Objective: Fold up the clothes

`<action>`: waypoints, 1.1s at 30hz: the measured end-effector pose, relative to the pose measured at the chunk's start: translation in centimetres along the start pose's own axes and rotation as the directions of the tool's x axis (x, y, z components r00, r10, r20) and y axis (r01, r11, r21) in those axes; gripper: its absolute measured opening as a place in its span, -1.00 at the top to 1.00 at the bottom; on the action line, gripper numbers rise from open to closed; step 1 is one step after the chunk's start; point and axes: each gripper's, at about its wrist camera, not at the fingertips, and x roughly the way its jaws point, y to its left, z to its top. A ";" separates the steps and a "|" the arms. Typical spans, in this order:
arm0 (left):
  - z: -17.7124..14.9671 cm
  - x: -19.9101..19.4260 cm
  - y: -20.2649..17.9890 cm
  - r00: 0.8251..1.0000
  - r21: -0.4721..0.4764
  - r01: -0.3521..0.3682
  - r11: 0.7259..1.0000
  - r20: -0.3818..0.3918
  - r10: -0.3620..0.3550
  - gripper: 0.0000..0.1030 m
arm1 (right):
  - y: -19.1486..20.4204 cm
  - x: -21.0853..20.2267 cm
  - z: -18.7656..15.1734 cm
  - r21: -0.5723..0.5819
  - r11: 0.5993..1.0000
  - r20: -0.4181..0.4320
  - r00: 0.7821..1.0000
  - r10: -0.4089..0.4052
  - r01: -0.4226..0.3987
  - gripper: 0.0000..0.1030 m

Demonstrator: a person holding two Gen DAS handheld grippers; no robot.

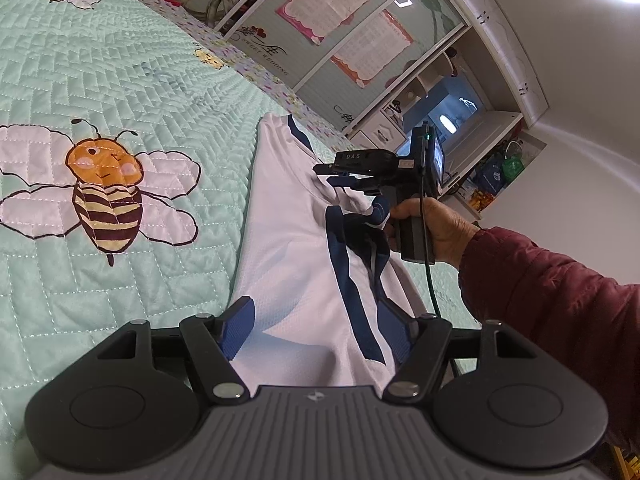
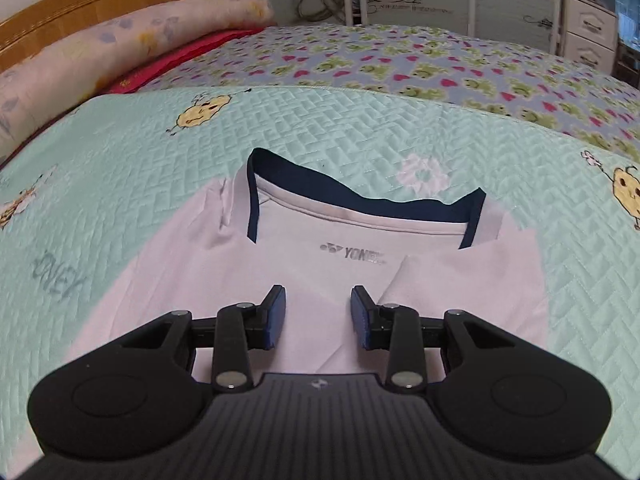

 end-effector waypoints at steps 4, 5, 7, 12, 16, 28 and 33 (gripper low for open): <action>0.0 0.0 0.0 1.000 0.001 0.000 1.000 0.001 0.000 -0.37 | 0.0 0.2 -0.4 -0.055 0.998 -0.026 0.999 0.023 -0.025 0.32; 0.0 0.0 0.0 1.000 0.001 0.000 1.000 0.001 0.000 -0.37 | 0.1 0.2 -0.4 -0.065 0.997 -0.030 0.999 0.032 -0.034 0.65; 0.0 0.0 0.0 1.000 0.002 -0.001 1.000 0.001 0.001 -0.37 | 0.2 -0.2 -0.3 -0.066 0.996 -0.033 0.998 0.050 -0.052 1.00; 0.0 0.0 0.1 1.000 0.002 0.001 1.000 0.002 -0.001 -0.38 | 0.0 -0.6 -0.4 -0.045 0.999 0.013 1.000 -0.024 0.024 1.00; 0.0 0.0 0.1 1.000 0.001 0.002 1.000 0.003 -0.002 -0.38 | 0.3 0.2 -0.6 -0.039 0.996 0.016 0.997 -0.076 0.076 1.00; -0.2 -0.1 0.0 1.000 0.001 0.002 1.000 0.003 -0.002 -0.38 | -1.6 -6.6 -1.7 0.301 0.953 0.208 0.974 -0.091 0.025 0.30; -0.1 -0.1 0.0 1.000 0.001 0.002 1.000 0.003 -0.002 -0.38 | -3.8 -13.1 -6.8 0.548 0.836 0.289 0.942 -0.172 -0.016 0.21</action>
